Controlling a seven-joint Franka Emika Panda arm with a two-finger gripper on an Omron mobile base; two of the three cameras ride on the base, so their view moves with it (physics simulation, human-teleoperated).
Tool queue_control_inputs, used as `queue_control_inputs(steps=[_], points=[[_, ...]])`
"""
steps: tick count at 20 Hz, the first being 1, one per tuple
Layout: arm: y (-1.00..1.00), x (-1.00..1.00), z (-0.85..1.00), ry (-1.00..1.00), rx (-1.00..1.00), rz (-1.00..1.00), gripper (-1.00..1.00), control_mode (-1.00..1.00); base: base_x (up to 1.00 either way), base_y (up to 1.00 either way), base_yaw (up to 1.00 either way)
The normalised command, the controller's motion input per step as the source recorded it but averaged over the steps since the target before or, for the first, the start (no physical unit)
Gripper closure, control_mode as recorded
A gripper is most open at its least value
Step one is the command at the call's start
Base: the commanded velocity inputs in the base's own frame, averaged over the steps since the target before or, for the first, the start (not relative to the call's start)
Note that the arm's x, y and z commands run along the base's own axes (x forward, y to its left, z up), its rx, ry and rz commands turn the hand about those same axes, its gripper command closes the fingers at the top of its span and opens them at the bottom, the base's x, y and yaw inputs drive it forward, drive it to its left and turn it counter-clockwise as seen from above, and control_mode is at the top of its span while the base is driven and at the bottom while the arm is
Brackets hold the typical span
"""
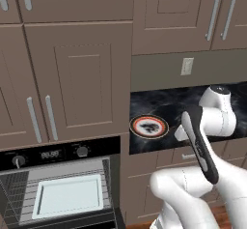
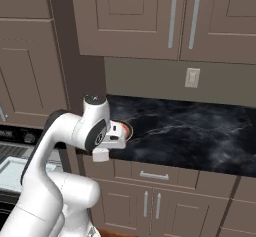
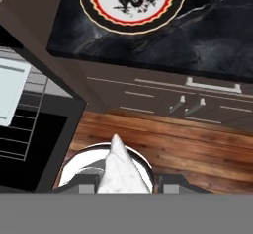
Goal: Take the baked cake out of the oven and place it on the plate for cooling. Then close the oven door.
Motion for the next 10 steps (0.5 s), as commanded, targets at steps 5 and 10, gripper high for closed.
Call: queue_control_inputs(steps=[5, 10], points=[[-0.12, 0.4, 0.13, 0.0, 0.0, 0.0, 1.0, -1.0, 0.0, 0.0, 0.0], [-0.22, 0.43, 0.09, -0.01, 0.0, 0.01, 1.0, -1.0, 0.0, 0.0, 0.0]])
